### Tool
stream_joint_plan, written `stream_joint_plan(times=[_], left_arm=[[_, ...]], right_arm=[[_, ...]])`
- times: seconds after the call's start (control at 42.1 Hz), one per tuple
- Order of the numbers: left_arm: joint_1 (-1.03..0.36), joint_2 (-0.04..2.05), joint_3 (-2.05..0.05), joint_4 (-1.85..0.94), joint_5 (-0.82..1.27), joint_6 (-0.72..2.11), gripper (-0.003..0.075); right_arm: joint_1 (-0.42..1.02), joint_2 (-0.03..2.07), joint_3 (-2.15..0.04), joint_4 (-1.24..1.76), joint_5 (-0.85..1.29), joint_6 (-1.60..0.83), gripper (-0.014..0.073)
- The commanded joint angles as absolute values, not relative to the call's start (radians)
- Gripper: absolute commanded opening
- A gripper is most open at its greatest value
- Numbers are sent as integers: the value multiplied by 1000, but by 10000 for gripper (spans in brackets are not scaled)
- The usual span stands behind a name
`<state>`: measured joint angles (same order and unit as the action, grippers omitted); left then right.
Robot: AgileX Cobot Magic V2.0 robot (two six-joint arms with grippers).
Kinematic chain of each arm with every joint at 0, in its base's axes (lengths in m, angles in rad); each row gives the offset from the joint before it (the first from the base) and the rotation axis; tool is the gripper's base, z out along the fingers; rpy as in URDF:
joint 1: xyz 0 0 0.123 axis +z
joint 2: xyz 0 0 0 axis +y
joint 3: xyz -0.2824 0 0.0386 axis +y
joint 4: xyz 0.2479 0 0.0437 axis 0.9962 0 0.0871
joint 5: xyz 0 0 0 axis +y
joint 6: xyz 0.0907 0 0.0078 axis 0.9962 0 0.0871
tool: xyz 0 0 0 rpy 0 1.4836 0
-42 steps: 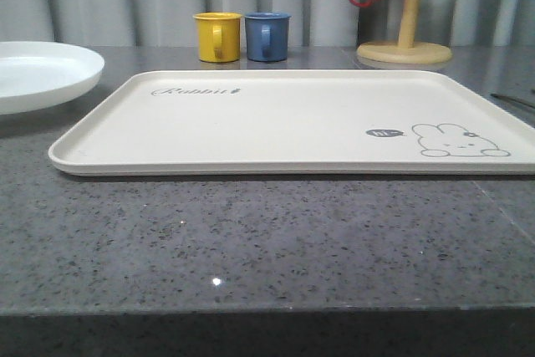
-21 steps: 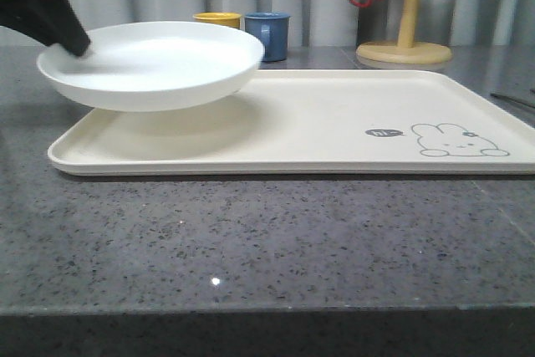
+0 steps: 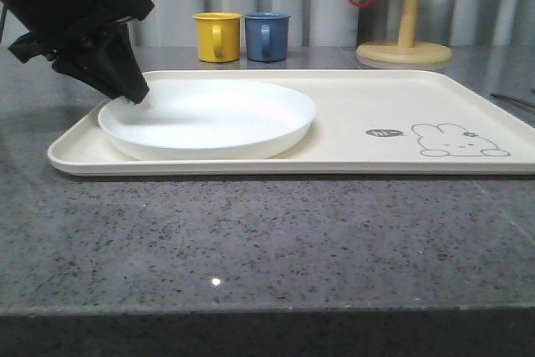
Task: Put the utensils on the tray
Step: 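Lift the plate and lower it onto the tray with the left gripper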
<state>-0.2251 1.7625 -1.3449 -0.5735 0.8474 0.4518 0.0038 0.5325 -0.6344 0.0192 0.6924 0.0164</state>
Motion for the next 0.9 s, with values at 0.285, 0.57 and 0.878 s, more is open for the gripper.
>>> stream_joint_plan(times=[0.285, 0.57, 0.878], left_arm=[[-257, 1581, -1424, -483, 840, 438, 461], [-520, 1378, -1385, -26, 870, 196, 461], [-699, 1061, -1163, 53, 768, 67, 461]], right_arm=[[-1, 542, -662, 9, 627, 6, 459], [-1, 542, -662, 9, 627, 6, 459], [-1, 542, -662, 9, 627, 6, 459]])
